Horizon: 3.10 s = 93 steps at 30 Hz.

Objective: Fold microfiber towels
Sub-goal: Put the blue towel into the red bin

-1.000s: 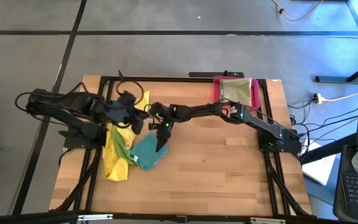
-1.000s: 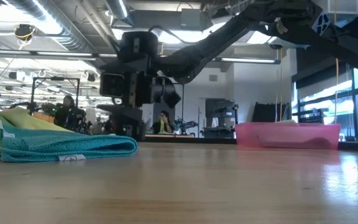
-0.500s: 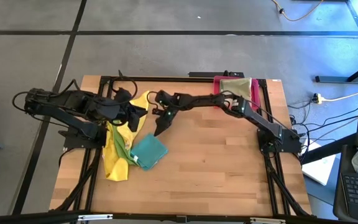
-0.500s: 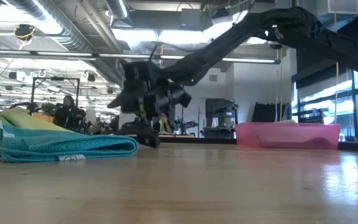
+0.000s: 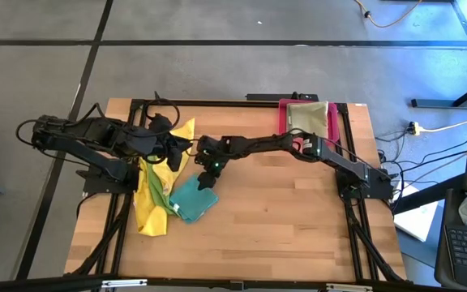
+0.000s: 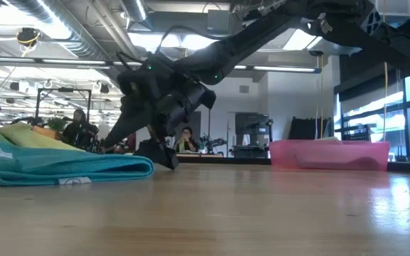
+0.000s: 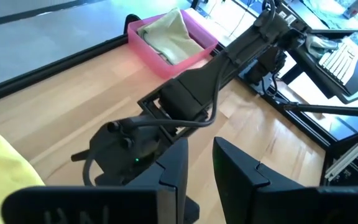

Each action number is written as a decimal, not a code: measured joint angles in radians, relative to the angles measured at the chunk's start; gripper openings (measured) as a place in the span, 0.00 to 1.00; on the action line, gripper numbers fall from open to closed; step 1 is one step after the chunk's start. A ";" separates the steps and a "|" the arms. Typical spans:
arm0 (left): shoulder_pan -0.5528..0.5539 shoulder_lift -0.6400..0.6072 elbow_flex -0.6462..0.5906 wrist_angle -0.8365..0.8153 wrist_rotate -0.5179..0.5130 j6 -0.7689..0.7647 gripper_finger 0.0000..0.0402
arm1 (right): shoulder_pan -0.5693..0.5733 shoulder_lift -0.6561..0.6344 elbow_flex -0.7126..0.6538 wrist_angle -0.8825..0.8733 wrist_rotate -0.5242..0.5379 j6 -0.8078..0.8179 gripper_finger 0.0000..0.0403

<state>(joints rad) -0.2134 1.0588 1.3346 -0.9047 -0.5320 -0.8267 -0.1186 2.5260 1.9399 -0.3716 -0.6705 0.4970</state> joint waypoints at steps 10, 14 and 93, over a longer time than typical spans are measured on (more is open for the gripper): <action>-0.001 0.000 0.000 0.000 0.001 0.010 0.17 | 0.017 0.002 -0.003 0.108 -0.053 0.150 0.60; -0.001 0.000 0.000 0.000 0.002 0.009 0.17 | 0.022 0.002 -0.003 0.100 -0.072 0.149 0.57; 0.050 -0.006 0.001 0.175 -0.028 0.282 0.17 | -0.737 -0.677 -0.058 -0.997 0.532 -0.373 0.02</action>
<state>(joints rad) -0.1635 1.0527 1.3354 -0.7296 -0.5598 -0.5449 -0.8554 1.8488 1.8816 -1.3690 -0.1390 0.1236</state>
